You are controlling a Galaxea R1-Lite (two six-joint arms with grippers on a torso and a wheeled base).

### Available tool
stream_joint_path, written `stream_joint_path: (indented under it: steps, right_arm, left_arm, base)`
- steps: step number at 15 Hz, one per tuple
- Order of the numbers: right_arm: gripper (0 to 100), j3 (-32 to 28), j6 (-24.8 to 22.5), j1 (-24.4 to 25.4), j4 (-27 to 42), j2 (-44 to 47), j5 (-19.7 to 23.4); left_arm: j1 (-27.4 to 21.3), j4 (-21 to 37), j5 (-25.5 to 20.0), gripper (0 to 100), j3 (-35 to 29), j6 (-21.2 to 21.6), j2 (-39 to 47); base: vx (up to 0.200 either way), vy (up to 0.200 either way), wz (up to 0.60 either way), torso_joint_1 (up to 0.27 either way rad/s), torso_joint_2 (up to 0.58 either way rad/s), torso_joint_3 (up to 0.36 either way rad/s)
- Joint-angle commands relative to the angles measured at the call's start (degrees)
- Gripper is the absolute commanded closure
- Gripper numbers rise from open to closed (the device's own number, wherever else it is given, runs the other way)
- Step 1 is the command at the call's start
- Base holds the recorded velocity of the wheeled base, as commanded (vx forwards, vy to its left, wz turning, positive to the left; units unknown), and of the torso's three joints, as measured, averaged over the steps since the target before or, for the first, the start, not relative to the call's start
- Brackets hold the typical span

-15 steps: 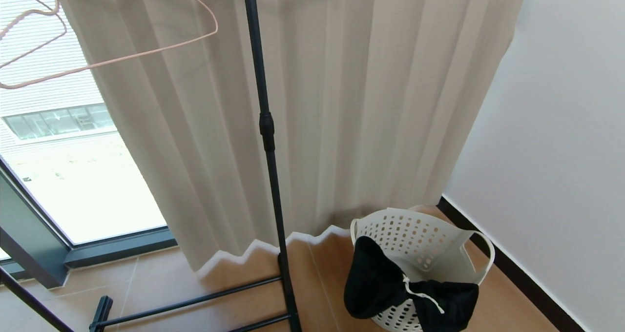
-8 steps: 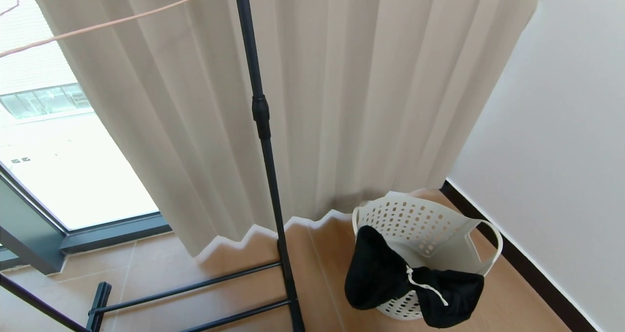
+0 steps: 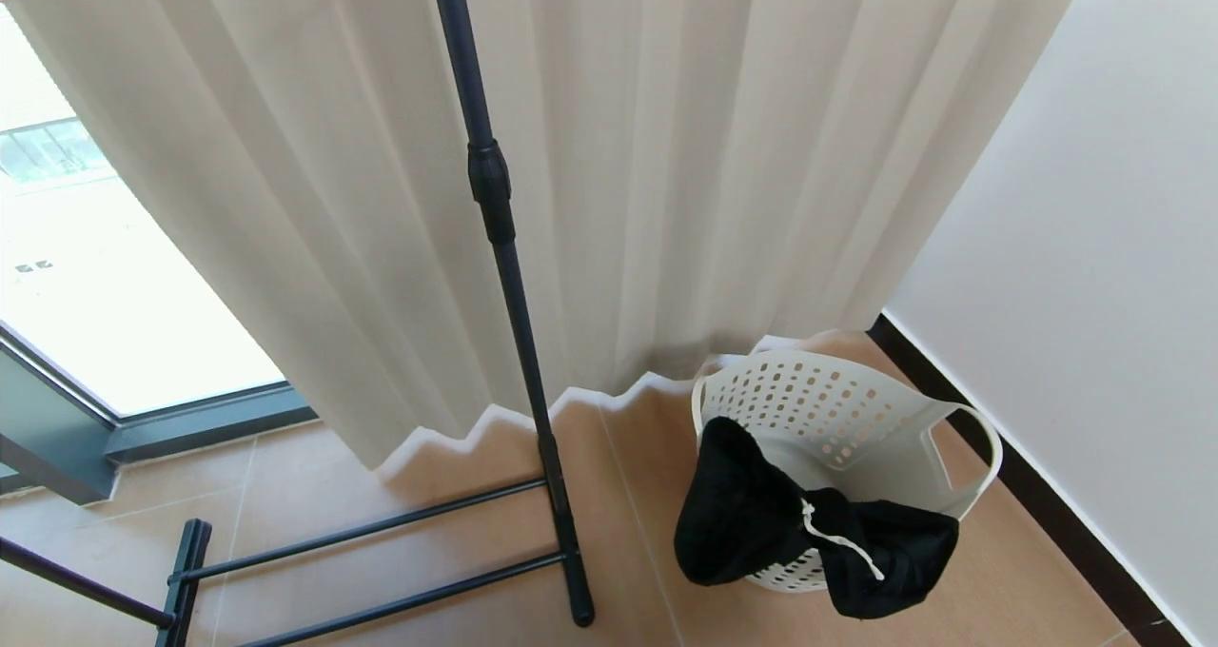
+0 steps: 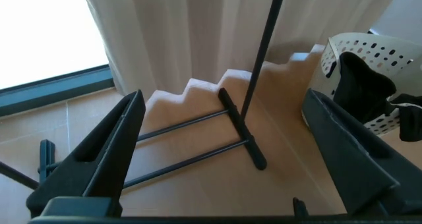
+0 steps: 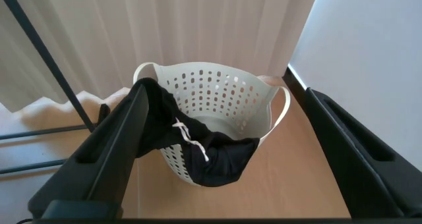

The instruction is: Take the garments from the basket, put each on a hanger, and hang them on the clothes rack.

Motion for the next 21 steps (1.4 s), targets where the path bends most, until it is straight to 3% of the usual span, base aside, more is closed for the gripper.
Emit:
stream_joint_path:
  steps: [1, 21]
  right_arm:
    - [0, 0.0, -0.02, 0.02, -0.03, 0.06, 0.04]
    - [0, 0.0, -0.02, 0.02, -0.03, 0.06, 0.04]
  left_arm:
    - [0.0, 0.0, 0.01, 0, 0.0, -0.01, 0.09]
    - [-0.09, 0.0, 0.01, 0, 0.0, -0.01, 0.0]
  base:
    - [0.0, 0.0, 0.0, -0.002, 0.01, -0.188]
    - [0.0, 0.0, 0.0, 0.002, 0.01, -0.198]
